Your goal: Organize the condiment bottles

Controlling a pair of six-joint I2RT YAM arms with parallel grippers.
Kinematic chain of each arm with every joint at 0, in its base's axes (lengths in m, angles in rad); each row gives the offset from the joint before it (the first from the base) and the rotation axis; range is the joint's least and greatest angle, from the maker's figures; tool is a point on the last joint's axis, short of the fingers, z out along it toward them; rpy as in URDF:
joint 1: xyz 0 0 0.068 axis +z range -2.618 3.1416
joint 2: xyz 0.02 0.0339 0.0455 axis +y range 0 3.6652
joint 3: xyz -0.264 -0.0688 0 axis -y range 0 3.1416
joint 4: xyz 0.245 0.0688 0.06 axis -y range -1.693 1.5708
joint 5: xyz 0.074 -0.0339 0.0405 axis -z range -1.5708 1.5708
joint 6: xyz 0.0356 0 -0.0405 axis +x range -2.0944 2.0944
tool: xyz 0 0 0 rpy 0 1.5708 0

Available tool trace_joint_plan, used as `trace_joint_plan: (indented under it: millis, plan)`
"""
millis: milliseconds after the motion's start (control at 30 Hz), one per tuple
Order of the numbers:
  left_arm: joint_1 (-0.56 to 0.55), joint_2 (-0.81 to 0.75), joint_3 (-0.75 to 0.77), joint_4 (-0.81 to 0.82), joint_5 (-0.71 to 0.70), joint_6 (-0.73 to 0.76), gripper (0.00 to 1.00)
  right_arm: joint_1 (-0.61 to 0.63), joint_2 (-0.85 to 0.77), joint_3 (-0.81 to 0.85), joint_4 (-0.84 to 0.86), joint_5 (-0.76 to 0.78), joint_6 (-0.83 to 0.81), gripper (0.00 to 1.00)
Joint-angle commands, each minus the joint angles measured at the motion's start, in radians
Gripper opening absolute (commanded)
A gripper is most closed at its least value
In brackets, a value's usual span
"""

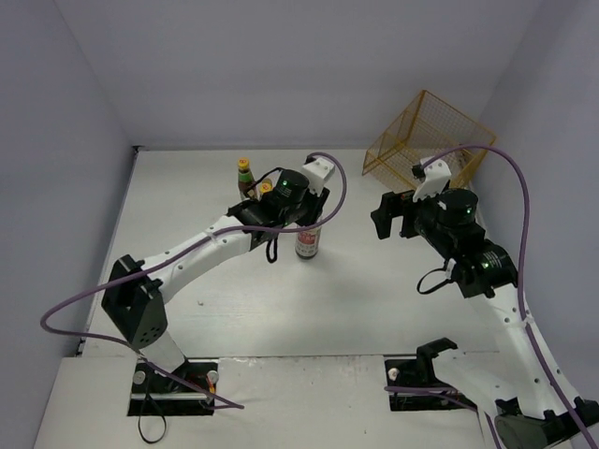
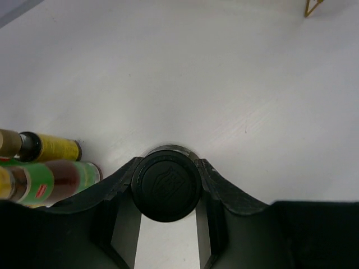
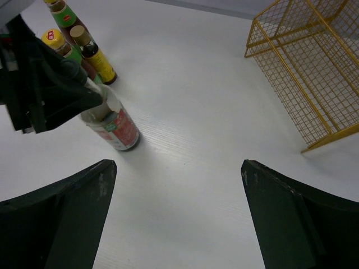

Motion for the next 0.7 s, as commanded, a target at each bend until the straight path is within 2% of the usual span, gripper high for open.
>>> trace_joint_plan:
  millis: [0, 233, 367, 467, 600, 633, 667]
  plan:
    - [0.007, 0.015, 0.146, 0.217, -0.041, 0.032, 0.0, 0.001, -0.031, 0.017, 0.027, 0.035, 0.0, 1.0]
    - [0.007, 0.134, 0.216, 0.28, -0.027, 0.015, 0.0, 0.001, -0.056, 0.003, 0.007, 0.06, 0.003, 1.0]
    - [0.007, 0.13, 0.176, 0.311, -0.022, -0.008, 0.0, 0.001, -0.058, -0.001, 0.002, 0.064, 0.003, 1.0]
    - [0.007, 0.11, 0.13, 0.328, -0.042, -0.013, 0.09, 0.001, -0.059, -0.006, 0.002, 0.067, 0.003, 1.0]
    - [0.009, 0.104, 0.123, 0.317, -0.056, -0.009, 0.33, 0.001, -0.053, -0.012, 0.01, 0.066, 0.004, 1.0]
    - [0.009, 0.105, 0.127, 0.308, -0.059, -0.009, 0.44, 0.001, -0.053, -0.012, 0.011, 0.064, 0.004, 1.0]
    - [0.009, 0.105, 0.131, 0.305, -0.061, -0.008, 0.5, 0.001, -0.051, -0.012, 0.013, 0.063, 0.006, 1.0]
